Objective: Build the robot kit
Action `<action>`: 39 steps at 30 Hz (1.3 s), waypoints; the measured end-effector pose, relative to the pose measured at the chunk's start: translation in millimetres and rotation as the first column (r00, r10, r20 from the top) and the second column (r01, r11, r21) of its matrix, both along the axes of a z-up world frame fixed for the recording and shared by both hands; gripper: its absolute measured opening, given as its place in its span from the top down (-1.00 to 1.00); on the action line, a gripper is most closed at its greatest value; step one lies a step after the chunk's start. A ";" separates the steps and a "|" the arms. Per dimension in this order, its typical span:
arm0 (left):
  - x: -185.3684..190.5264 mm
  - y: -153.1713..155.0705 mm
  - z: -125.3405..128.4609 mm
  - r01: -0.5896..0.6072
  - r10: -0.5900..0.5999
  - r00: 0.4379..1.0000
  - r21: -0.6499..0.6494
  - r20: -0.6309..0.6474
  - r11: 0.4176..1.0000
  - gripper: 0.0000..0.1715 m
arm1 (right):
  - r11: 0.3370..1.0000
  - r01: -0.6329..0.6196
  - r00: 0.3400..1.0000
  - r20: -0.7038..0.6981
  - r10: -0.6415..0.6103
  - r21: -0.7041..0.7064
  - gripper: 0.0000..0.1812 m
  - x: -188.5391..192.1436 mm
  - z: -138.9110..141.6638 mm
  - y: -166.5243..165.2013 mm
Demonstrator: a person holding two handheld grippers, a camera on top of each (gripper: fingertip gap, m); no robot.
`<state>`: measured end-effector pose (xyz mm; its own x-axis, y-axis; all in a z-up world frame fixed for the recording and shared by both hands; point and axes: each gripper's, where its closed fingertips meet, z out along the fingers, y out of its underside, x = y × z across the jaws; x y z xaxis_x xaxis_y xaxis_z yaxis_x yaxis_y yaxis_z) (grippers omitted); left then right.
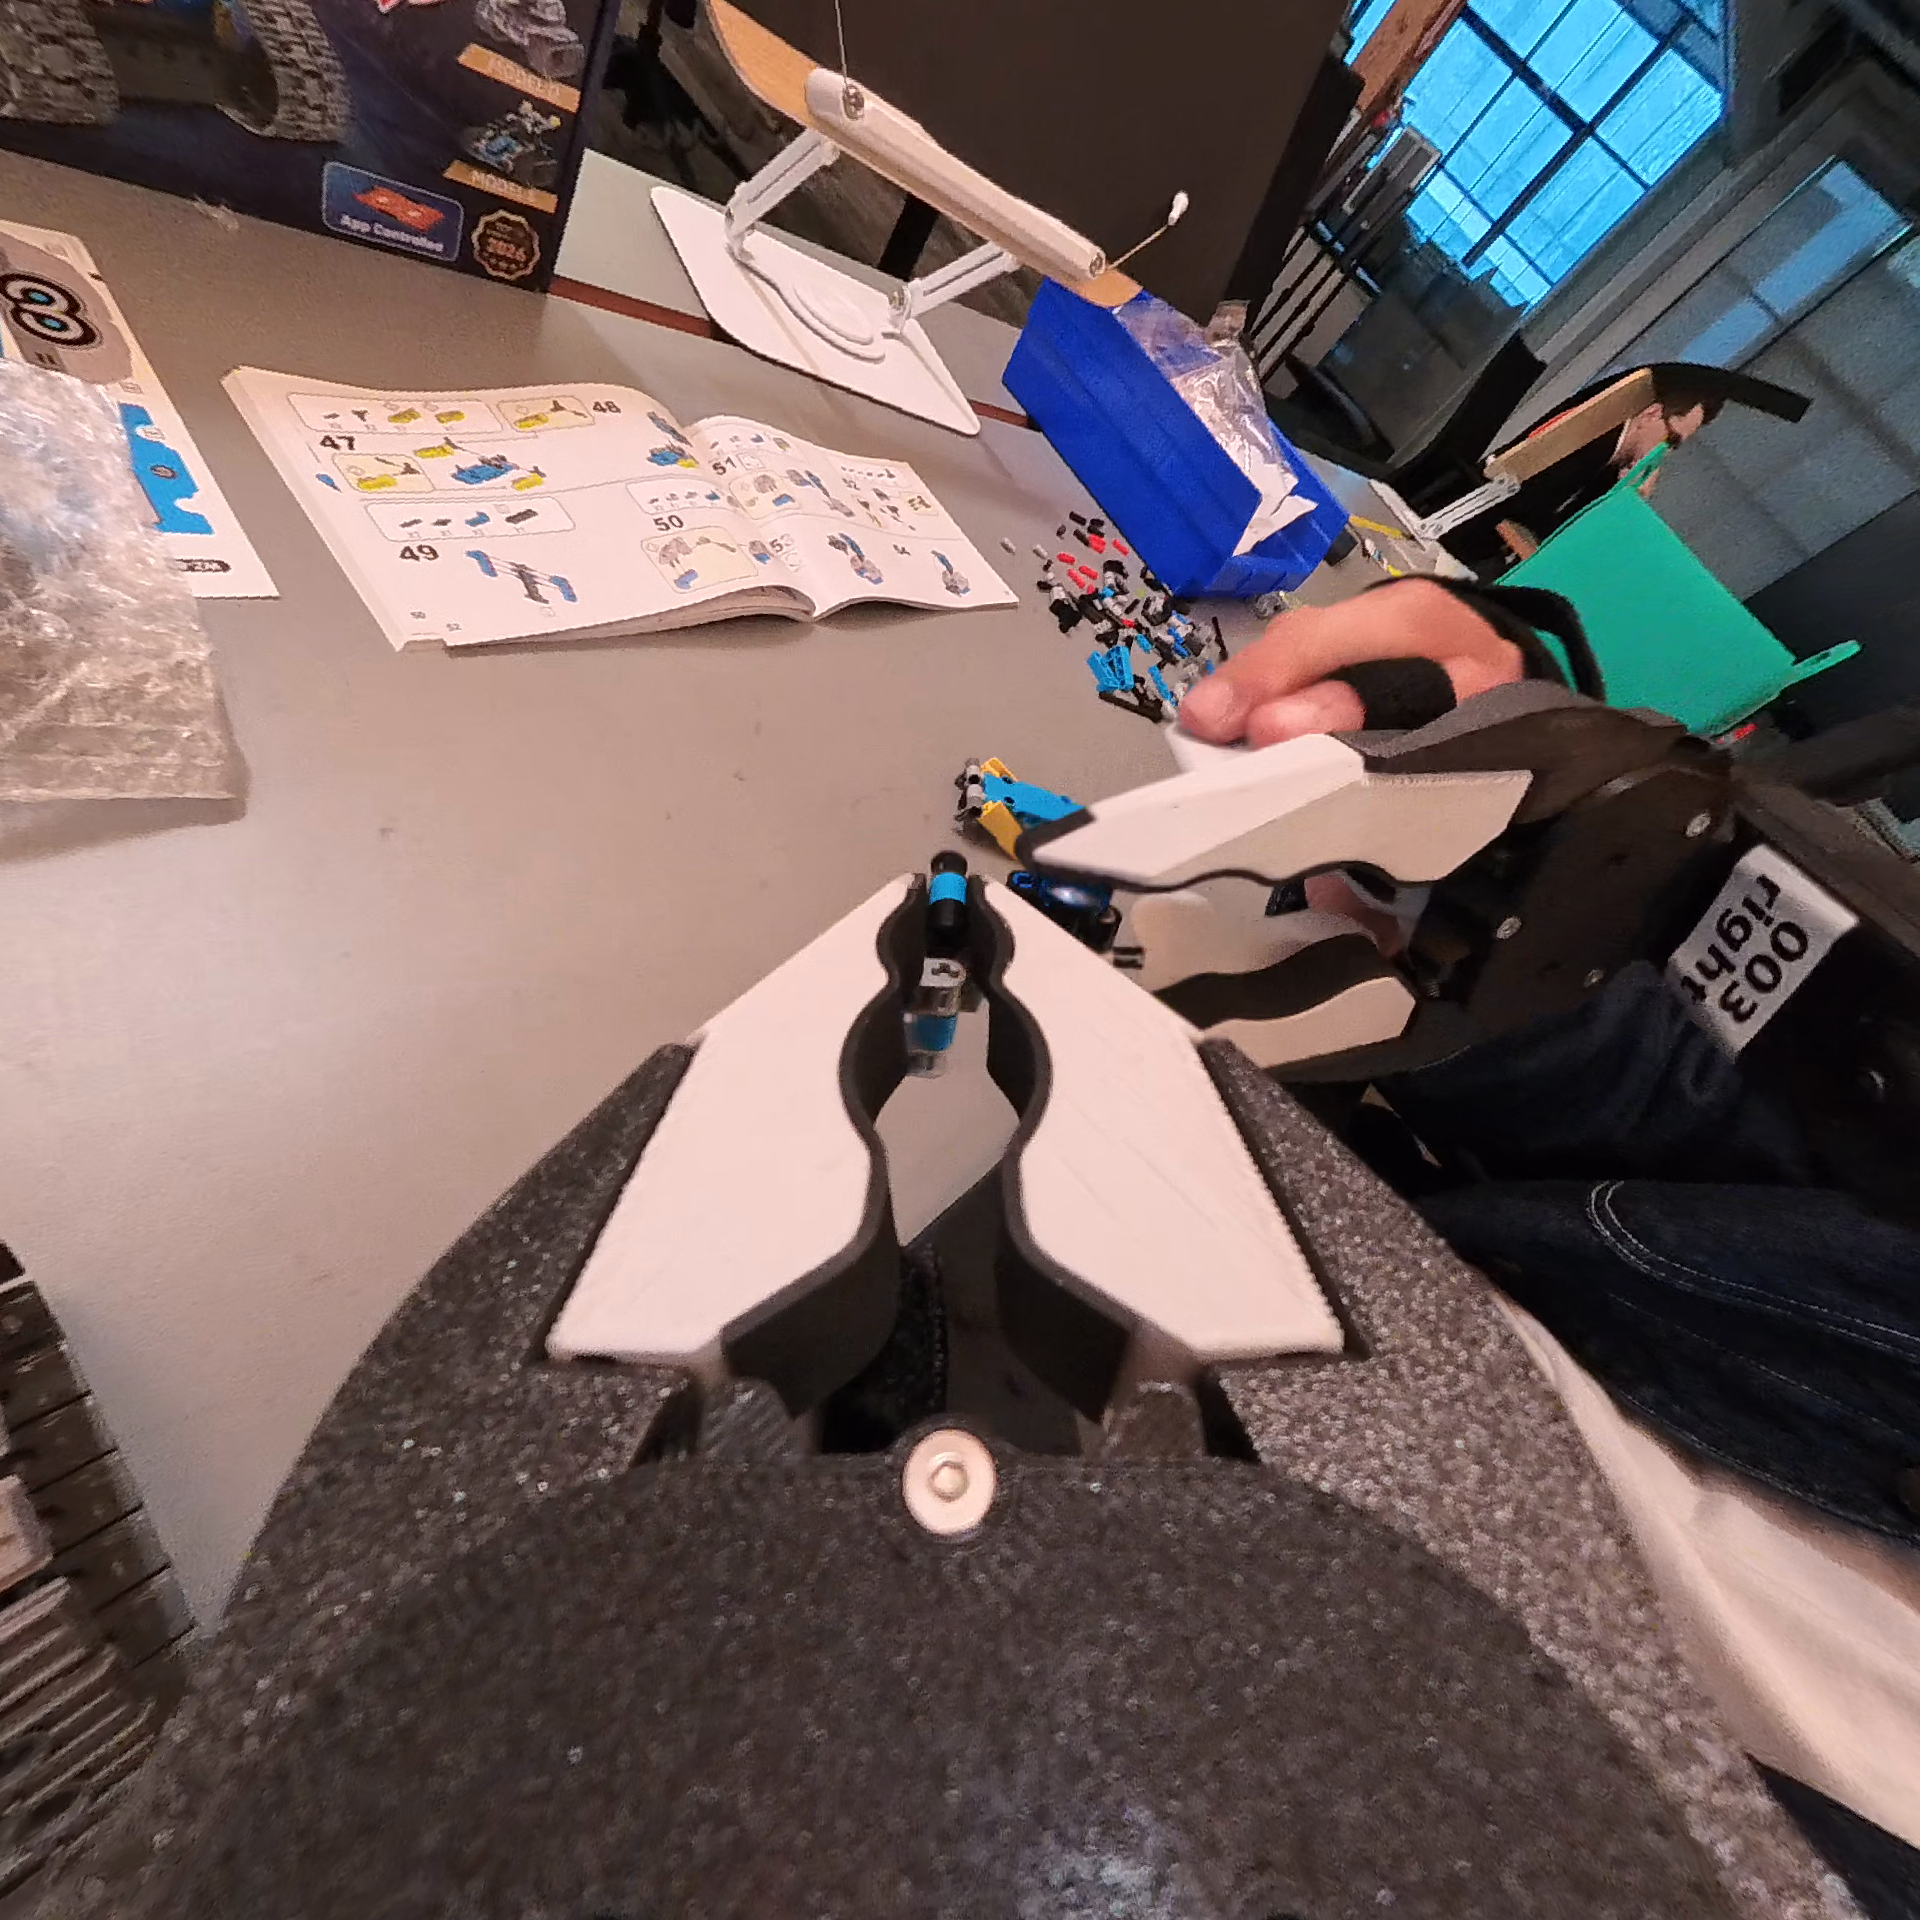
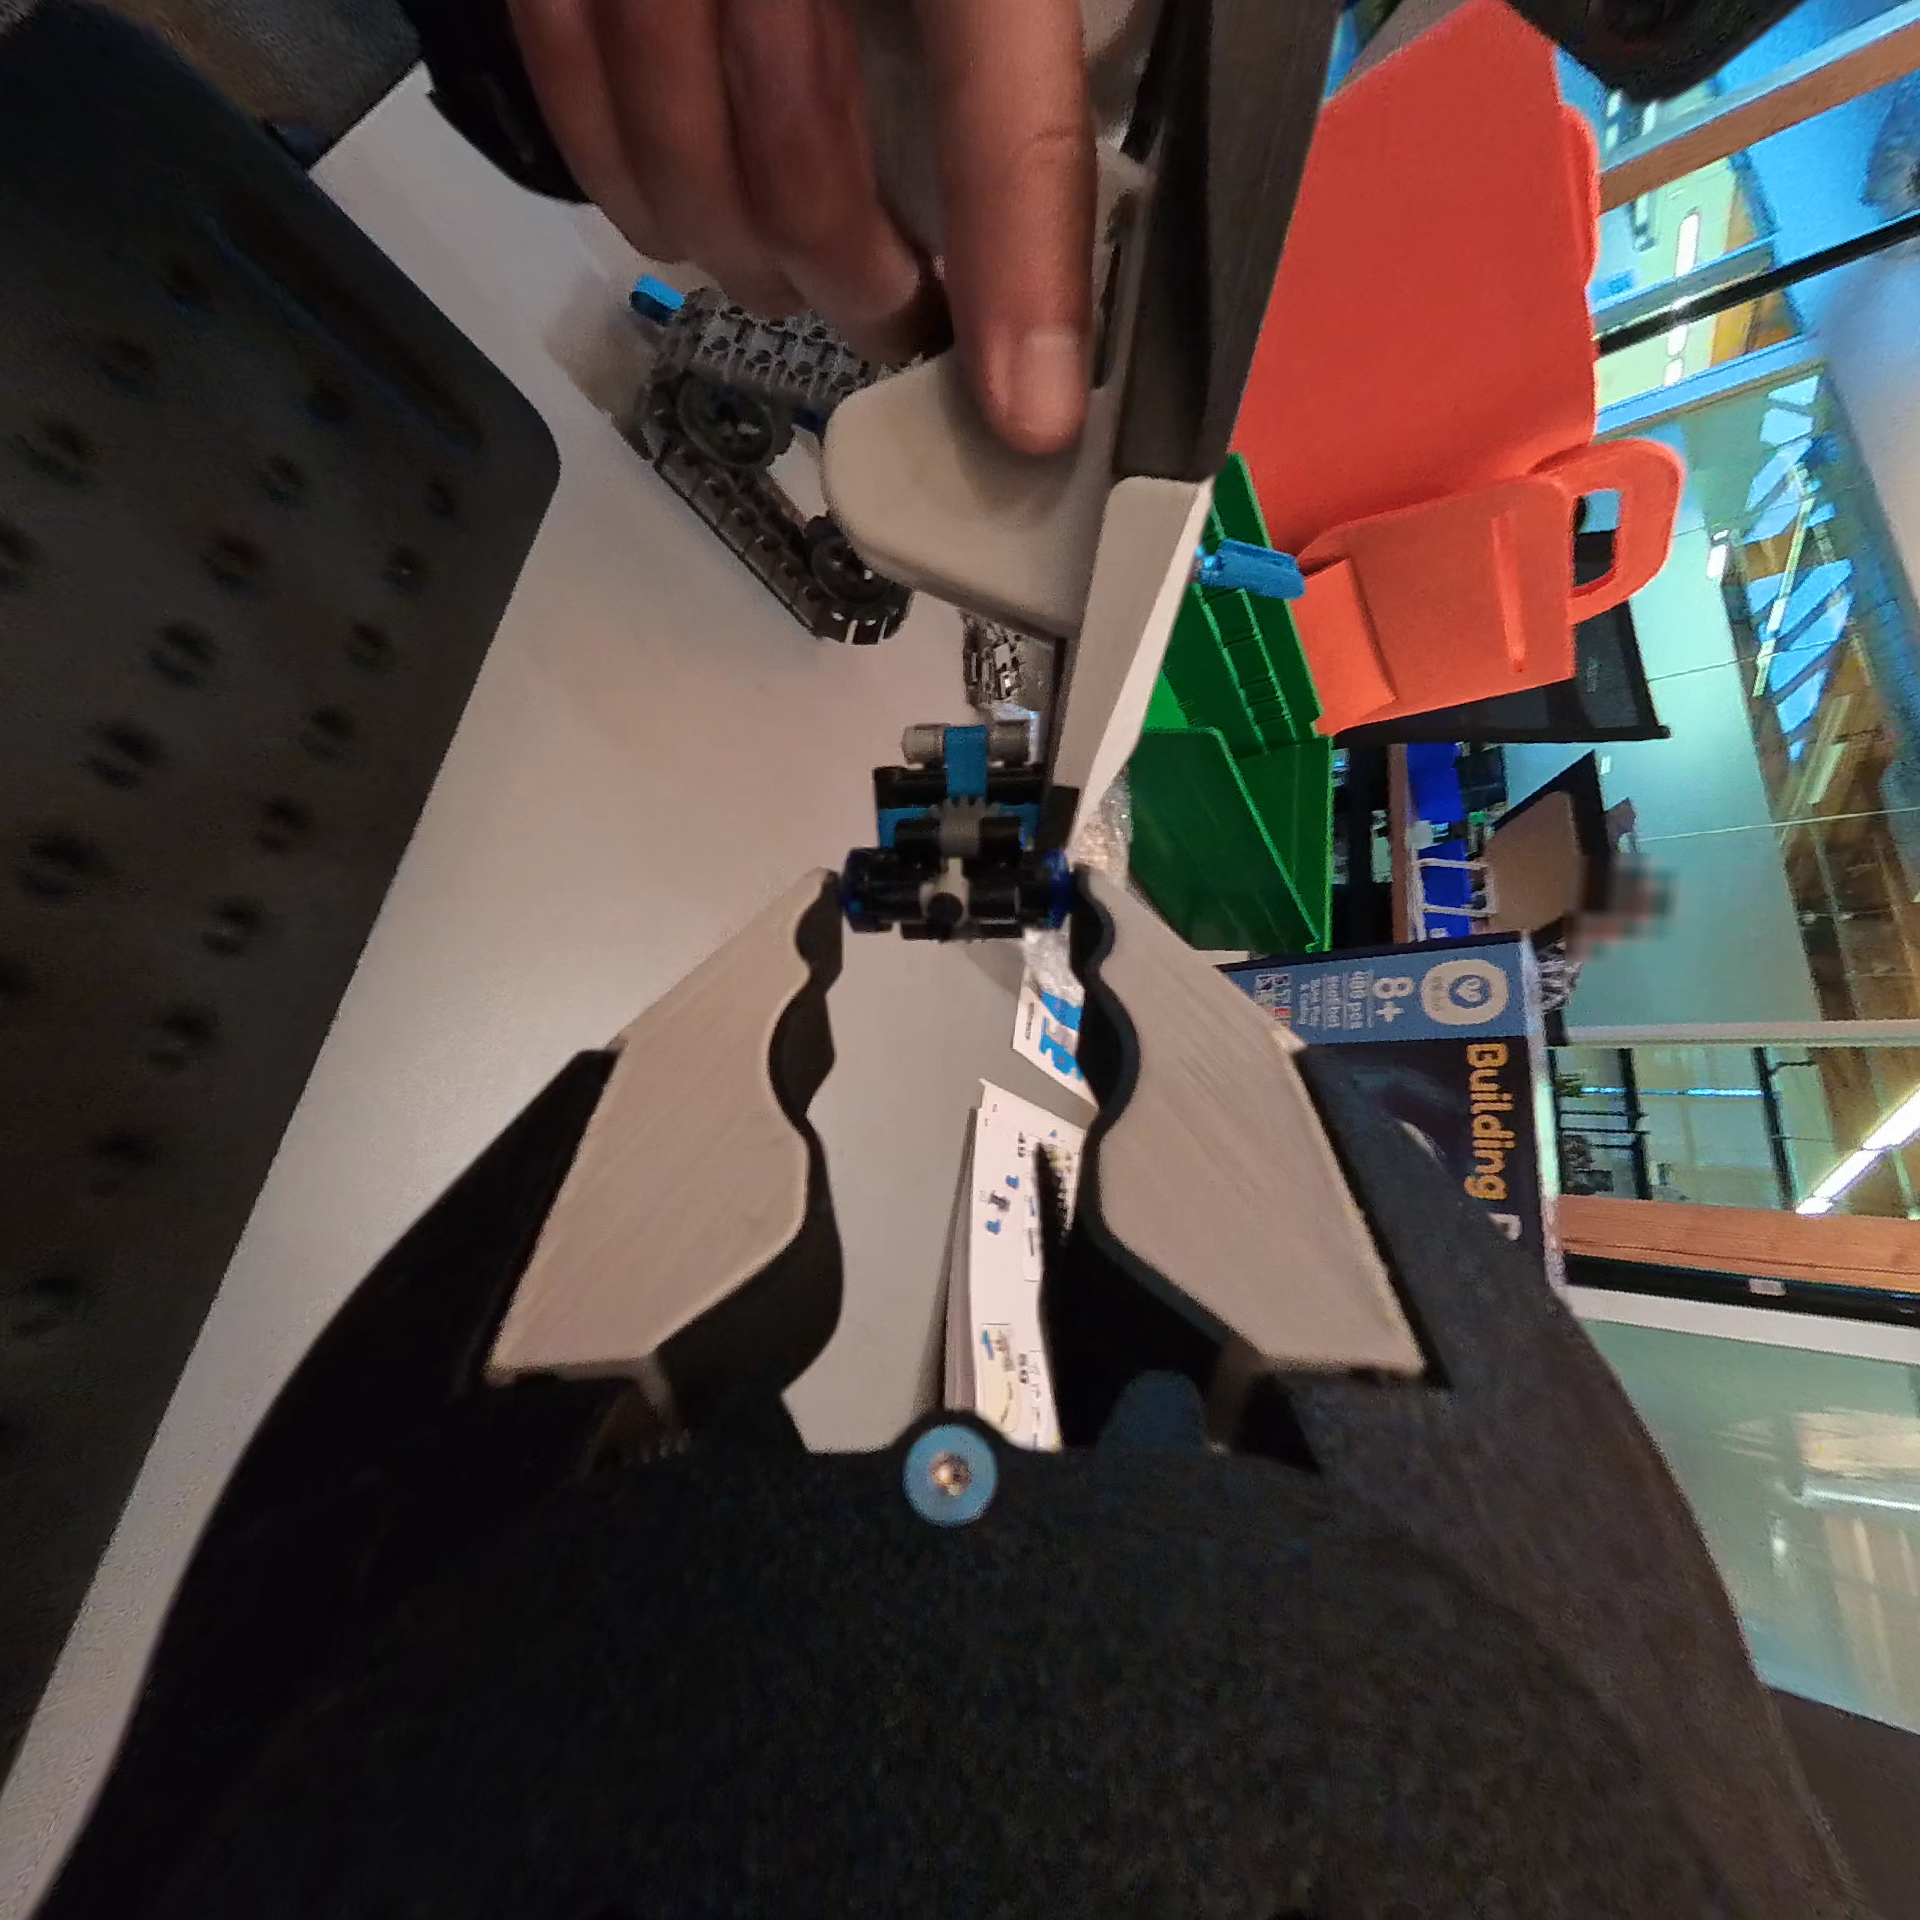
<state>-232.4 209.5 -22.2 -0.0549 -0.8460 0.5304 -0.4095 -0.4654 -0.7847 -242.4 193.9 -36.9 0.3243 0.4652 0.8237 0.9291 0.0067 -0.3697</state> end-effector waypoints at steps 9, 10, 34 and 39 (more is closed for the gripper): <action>0.7 -5.8 9.6 0.030 -0.031 0.998 0.026 0.050 0.999 0.91 | 1.000 0.012 1.000 -0.027 -0.012 -0.010 0.54 1.4 10.7 -4.2; 0.1 -6.9 10.5 0.044 -0.047 0.997 0.058 0.060 0.997 0.91 | 1.000 0.005 1.000 -0.012 -0.005 0.001 0.53 1.8 11.7 -4.6; 48.0 -54.7 40.9 0.170 -0.322 0.855 0.367 0.406 0.915 0.92 | 0.936 0.130 0.736 -0.601 -0.311 -0.326 0.62 160.3 22.9 -103.1; 92.6 -55.6 -19.3 0.201 -0.315 0.930 0.456 0.188 0.867 0.92 | 0.782 0.068 0.564 -0.623 -0.543 -0.620 0.64 187.6 -74.0 -118.2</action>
<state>-139.8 153.9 -41.6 -0.3842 -0.9210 0.0650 -0.2338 0.0290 -0.9718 -54.8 75.7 -110.9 0.8923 0.4409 -0.0970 0.2202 -0.6126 -0.7591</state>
